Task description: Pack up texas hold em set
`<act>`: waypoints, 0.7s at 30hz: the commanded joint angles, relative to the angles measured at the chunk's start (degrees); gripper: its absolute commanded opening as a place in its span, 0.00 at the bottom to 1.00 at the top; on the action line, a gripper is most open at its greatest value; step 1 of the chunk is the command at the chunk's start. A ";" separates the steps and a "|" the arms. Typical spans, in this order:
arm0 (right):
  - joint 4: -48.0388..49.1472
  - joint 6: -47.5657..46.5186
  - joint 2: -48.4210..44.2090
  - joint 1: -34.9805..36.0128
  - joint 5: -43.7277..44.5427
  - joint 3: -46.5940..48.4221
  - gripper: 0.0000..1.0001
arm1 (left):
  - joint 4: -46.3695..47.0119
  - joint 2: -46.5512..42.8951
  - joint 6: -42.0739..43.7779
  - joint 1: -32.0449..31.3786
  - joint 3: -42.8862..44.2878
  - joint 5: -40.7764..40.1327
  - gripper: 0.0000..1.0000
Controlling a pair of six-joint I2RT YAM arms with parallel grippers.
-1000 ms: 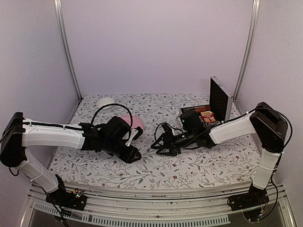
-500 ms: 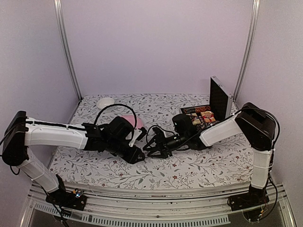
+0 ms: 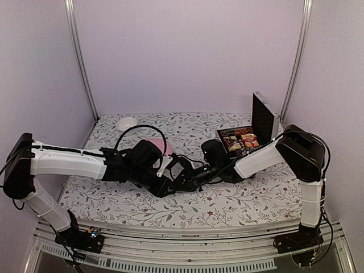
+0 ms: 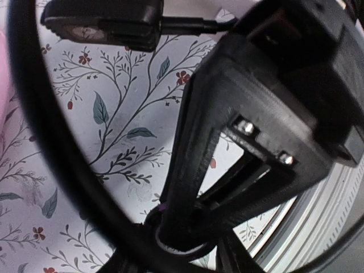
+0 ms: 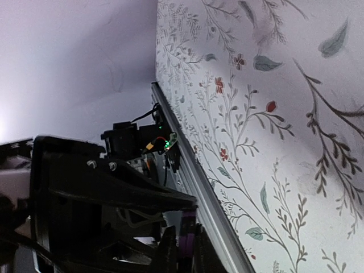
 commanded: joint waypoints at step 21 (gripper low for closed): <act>-49.78 -41.23 -21.84 -12.83 45.94 6.58 0.03 | -0.84 -21.89 5.43 23.08 -0.32 -4.19 0.90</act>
